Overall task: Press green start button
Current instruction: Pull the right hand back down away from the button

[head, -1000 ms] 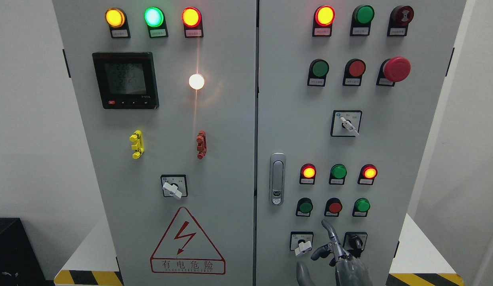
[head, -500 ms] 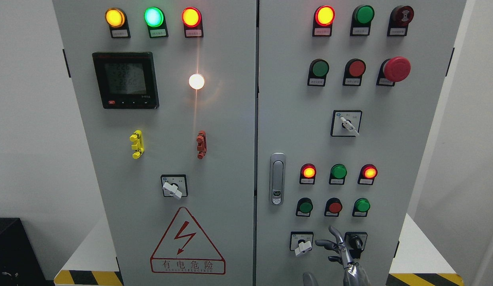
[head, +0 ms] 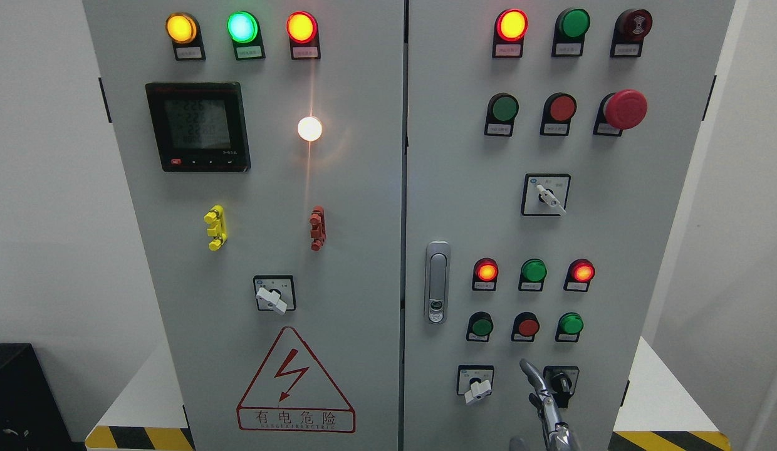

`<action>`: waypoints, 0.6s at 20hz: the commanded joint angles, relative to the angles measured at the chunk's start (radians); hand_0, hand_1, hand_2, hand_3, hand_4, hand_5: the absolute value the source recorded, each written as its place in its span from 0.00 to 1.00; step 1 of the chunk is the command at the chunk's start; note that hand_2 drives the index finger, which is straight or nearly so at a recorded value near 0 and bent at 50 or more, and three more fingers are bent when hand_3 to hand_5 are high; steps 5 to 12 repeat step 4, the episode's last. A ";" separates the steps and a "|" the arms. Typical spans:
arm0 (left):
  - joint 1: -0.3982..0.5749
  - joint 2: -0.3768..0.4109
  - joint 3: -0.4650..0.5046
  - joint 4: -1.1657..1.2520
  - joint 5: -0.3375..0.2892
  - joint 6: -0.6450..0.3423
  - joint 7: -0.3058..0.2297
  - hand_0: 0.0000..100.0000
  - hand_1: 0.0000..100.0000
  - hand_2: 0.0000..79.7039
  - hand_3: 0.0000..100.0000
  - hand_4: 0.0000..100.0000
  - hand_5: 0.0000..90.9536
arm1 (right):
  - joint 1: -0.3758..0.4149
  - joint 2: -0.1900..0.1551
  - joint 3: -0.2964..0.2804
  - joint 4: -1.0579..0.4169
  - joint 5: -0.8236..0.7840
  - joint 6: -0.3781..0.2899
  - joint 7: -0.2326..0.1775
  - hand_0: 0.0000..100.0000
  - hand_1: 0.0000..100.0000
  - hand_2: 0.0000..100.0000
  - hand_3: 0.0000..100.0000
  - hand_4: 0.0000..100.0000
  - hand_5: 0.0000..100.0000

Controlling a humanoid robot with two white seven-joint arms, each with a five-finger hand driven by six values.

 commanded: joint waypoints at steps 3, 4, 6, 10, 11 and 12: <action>-0.023 0.000 0.000 -0.028 0.000 0.001 -0.001 0.12 0.56 0.00 0.00 0.00 0.00 | 0.013 0.000 0.015 -0.049 -0.031 0.000 0.000 0.00 0.02 0.00 0.00 0.00 0.00; -0.023 0.000 0.000 -0.028 0.000 0.001 -0.001 0.12 0.56 0.00 0.00 0.00 0.00 | 0.015 0.000 0.015 -0.049 -0.031 0.000 0.000 0.00 0.02 0.00 0.00 0.00 0.00; -0.023 0.000 0.000 -0.028 0.000 0.001 -0.001 0.12 0.56 0.00 0.00 0.00 0.00 | 0.015 0.000 0.015 -0.049 -0.031 0.000 0.000 0.00 0.02 0.00 0.00 0.00 0.00; -0.023 0.000 0.000 -0.028 0.000 0.001 -0.001 0.12 0.56 0.00 0.00 0.00 0.00 | 0.015 0.000 0.015 -0.049 -0.031 0.000 0.000 0.00 0.02 0.00 0.00 0.00 0.00; -0.023 0.000 0.000 -0.028 0.000 0.001 -0.001 0.12 0.56 0.00 0.00 0.00 0.00 | 0.015 0.000 0.015 -0.049 -0.031 0.000 0.000 0.00 0.02 0.00 0.00 0.00 0.00; -0.023 0.000 0.000 -0.028 0.000 0.001 -0.001 0.12 0.56 0.00 0.00 0.00 0.00 | 0.015 0.000 0.015 -0.049 -0.031 0.000 0.000 0.00 0.02 0.00 0.00 0.00 0.00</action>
